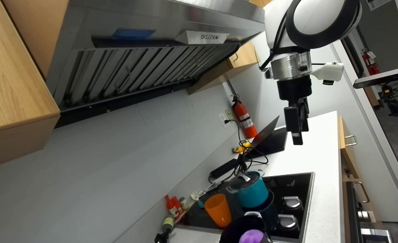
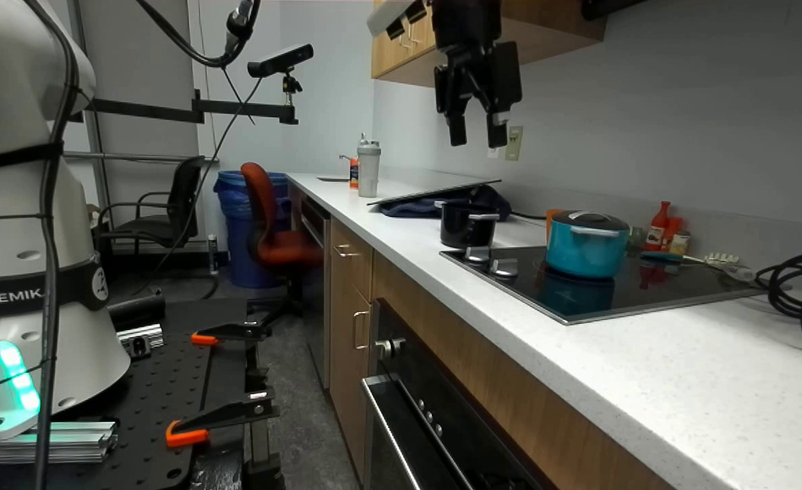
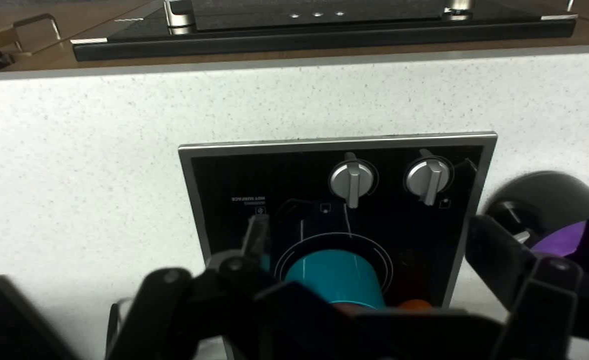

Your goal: Take the lid off the blue pot

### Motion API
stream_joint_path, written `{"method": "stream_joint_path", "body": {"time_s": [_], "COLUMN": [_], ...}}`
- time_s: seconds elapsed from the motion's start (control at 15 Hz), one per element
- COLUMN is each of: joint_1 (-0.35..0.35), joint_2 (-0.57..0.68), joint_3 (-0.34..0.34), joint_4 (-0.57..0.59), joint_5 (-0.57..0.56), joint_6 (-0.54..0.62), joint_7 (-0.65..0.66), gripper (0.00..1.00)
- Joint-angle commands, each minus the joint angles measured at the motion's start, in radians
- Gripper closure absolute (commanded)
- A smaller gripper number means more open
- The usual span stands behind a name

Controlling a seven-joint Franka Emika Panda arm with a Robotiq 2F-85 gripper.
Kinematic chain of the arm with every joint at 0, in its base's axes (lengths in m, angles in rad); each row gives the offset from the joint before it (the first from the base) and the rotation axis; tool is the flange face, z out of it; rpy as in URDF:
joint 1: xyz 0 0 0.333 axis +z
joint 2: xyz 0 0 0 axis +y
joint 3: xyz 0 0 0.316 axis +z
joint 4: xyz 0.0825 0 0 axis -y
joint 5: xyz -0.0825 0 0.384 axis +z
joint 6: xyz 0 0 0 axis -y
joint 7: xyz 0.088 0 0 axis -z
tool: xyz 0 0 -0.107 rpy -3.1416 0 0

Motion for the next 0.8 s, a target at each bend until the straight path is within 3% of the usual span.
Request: {"method": "stream_joint_path", "body": {"time_s": [0.0,0.73], "joint_1": [0.001,0.035], "joint_2": [0.02,0.215], "joint_3": [0.002,0.021], "joint_4": [0.011,0.132], "joint_5": [0.004,0.114], "joint_6": [0.011,0.215], "joint_7": [-0.002,0.029], "gripper": [0.0,0.0]}}
